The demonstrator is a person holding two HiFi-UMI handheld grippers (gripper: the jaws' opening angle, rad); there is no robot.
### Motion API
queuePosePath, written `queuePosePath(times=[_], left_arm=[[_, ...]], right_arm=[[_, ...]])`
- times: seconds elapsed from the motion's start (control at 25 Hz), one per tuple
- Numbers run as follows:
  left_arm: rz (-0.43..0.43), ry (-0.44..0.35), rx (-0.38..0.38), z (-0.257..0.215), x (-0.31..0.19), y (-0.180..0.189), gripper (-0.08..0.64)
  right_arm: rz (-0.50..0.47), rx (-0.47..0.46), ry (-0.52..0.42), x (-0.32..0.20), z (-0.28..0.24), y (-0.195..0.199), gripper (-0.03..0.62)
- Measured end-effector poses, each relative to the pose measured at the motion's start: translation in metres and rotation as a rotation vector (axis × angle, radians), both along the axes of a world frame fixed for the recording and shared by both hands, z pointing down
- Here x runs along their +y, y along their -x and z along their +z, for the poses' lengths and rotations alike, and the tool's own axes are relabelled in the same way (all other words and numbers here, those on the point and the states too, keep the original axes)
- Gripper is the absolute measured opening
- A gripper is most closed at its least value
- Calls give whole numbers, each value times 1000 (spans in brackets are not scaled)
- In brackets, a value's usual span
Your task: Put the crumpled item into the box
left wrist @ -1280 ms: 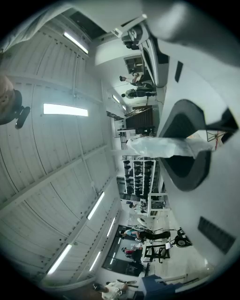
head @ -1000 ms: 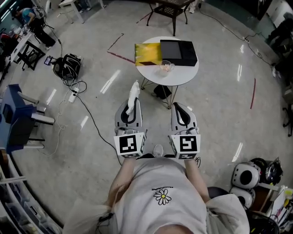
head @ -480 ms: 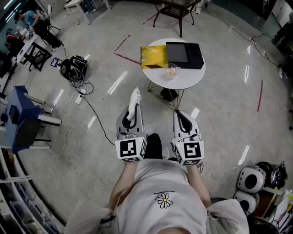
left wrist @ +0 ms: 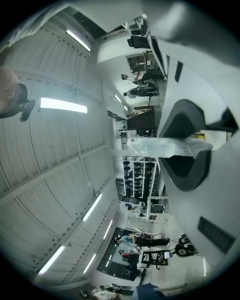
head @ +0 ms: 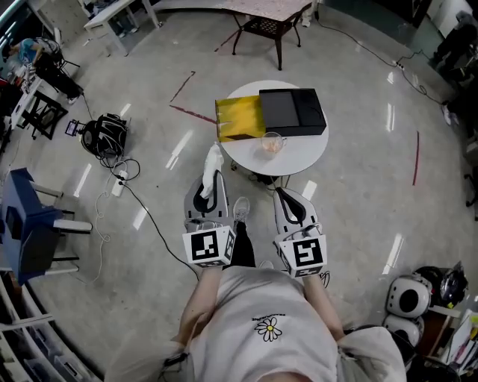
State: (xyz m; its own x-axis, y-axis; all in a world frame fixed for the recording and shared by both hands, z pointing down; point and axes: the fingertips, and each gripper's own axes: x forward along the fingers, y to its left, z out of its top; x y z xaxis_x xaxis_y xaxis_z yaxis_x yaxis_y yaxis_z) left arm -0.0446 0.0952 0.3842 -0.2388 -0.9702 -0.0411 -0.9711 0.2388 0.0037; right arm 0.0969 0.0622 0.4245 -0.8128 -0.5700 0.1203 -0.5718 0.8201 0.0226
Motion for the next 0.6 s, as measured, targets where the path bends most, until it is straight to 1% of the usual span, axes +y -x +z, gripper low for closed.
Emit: queuePosePath(times=[0.16, 0.4, 0.52, 0.6], left_arm=[[24, -27, -11, -12, -51, 35, 44], [53, -28, -13, -20, -126, 105, 44], [68, -30, 7, -19, -159, 138, 44], [79, -29, 17, -18, -177, 153, 44]], right_arm=[[42, 26, -28, -53, -7, 30, 3], [128, 21, -17, -137, -29, 82, 3], [169, 19, -21, -173, -37, 106, 3], [191, 12, -11, -192, -39, 118, 3]])
